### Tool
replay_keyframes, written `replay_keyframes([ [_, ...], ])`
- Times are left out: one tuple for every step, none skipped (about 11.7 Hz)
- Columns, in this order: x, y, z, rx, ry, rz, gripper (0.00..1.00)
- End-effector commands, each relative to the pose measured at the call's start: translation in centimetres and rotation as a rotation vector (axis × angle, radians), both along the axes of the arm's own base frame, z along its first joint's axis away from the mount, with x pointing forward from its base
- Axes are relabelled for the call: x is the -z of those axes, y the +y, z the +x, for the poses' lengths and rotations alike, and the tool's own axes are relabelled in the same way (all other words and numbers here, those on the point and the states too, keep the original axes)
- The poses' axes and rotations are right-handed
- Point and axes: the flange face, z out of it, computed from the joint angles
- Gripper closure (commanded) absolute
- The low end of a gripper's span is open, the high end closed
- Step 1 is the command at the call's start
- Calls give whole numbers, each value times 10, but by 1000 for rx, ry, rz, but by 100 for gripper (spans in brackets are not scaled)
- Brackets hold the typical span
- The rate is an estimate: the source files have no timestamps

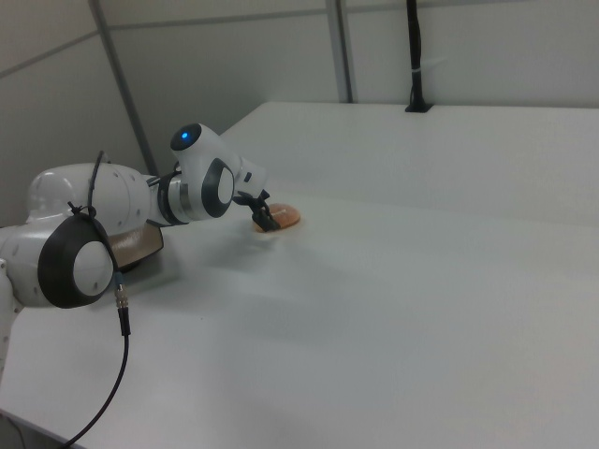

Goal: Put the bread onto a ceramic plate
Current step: 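Close the gripper around the bread roll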

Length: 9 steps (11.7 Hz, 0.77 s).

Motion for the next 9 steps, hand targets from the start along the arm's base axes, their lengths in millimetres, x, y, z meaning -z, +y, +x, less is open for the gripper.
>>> replay_keyframes([
  [10,9,2,-9,-42,-17,0],
  [10,11,2,-13,-47,-16,0],
  [10,12,1,-16,-50,-16,2],
  [16,11,2,-15,-46,-19,8],
  [27,11,3,-20,-46,-26,32],
  [29,12,5,-32,-54,-43,47],
  [28,13,4,-42,-59,-56,53],
  [29,14,4,-45,-58,-59,57],
  [27,14,4,-46,-59,-59,58],
])
